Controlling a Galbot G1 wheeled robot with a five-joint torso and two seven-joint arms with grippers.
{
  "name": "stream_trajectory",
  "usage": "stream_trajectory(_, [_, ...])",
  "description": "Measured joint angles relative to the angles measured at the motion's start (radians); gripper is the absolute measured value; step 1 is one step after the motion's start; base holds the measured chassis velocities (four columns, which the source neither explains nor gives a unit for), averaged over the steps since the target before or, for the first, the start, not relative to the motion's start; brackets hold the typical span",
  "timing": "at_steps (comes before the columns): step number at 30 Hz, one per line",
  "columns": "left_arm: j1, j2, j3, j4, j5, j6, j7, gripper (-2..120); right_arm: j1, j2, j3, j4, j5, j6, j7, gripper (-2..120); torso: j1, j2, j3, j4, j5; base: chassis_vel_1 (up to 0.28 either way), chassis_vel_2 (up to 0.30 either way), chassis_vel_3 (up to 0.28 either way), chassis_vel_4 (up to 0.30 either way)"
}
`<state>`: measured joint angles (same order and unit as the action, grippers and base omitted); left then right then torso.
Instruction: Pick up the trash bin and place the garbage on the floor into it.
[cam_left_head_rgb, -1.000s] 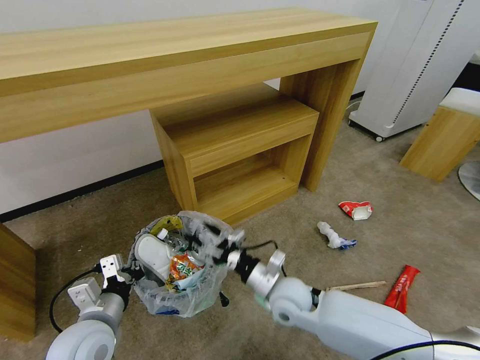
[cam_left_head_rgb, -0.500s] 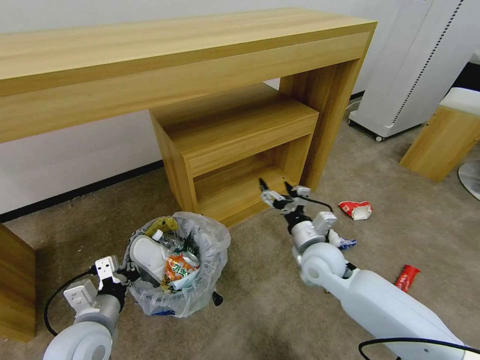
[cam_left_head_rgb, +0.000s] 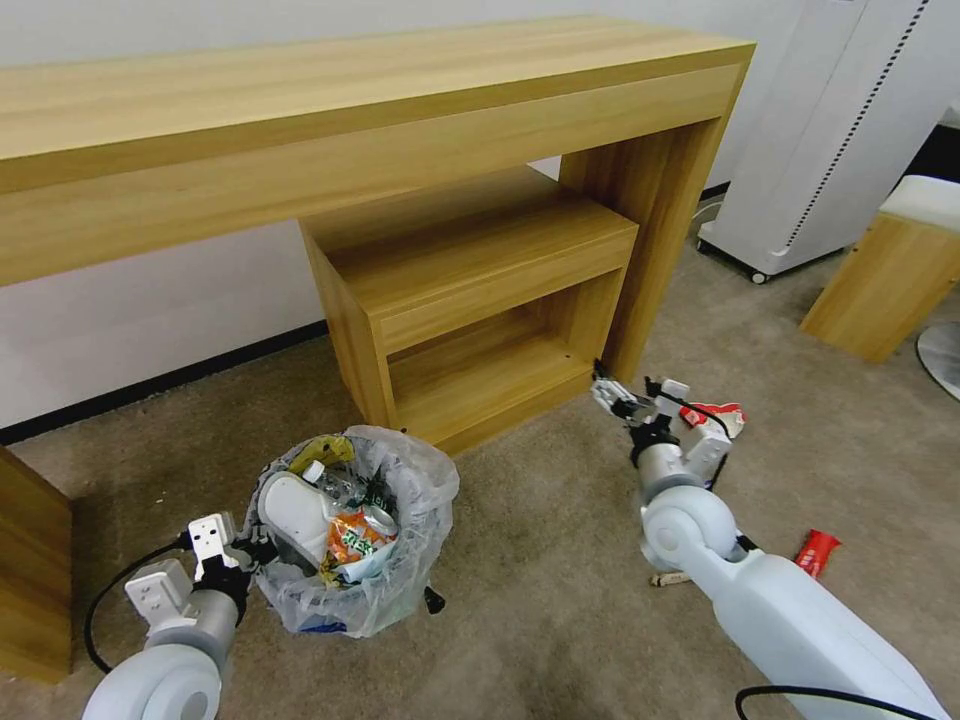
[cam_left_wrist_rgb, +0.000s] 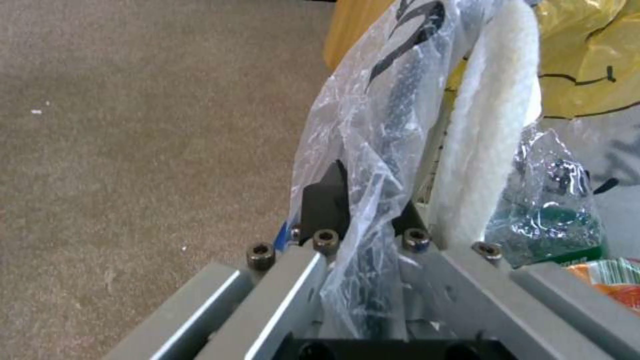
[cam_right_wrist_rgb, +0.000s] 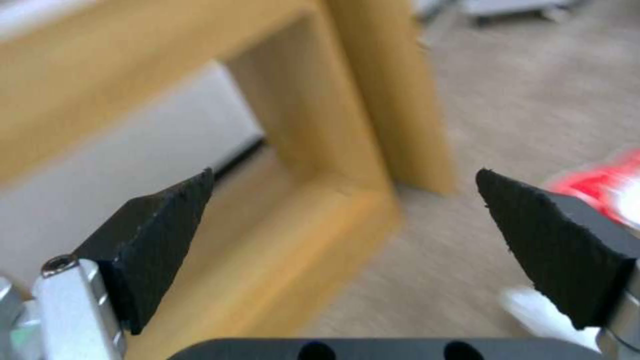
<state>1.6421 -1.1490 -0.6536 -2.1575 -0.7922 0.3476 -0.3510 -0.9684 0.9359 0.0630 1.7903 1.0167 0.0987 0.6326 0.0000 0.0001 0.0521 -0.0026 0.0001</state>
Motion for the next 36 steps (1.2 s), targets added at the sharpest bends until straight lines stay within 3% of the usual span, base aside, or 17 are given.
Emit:
stream_trajectory(2, [0.000,-0.001,0.000,0.001,0.000,0.000,0.000,1,-0.011,0.003,0.013,0.000,0.004,-0.016,0.021,100,0.000,0.000,0.000,-0.0001,0.0000,0.000,0.000,0.000,0.000])
stream_trajectory(5, [-0.001,-0.005,0.004,0.006,0.001,-0.001,0.001,1,-0.060,0.030,0.083,-0.009,0.023,-0.095,0.145,100,0.000,0.000,0.000,0.0000,-0.0002,0.000,0.000,0.000,0.000])
stream_trajectory(12, [-0.004,-0.008,0.006,0.014,0.003,-0.003,0.003,1,-0.145,0.092,0.192,-0.080,0.035,-0.139,0.257,100,0.000,0.000,0.000,-0.0003,-0.0001,0.000,0.000,0.000,0.000])
stream_trajectory(21, [-0.007,-0.006,0.011,0.022,0.003,-0.003,0.002,1,-0.195,0.136,0.239,-0.178,0.060,-0.148,0.292,100,0.000,0.000,0.000,-0.0001,0.0000,0.000,0.000,0.000,0.000])
stream_trajectory(36, [-0.002,-0.004,0.004,0.016,-0.002,-0.003,0.000,1,-0.129,0.197,0.176,-0.391,0.064,-0.155,0.253,100,0.000,0.000,0.000,-0.0001,-0.0001,0.000,0.000,0.000,0.000])
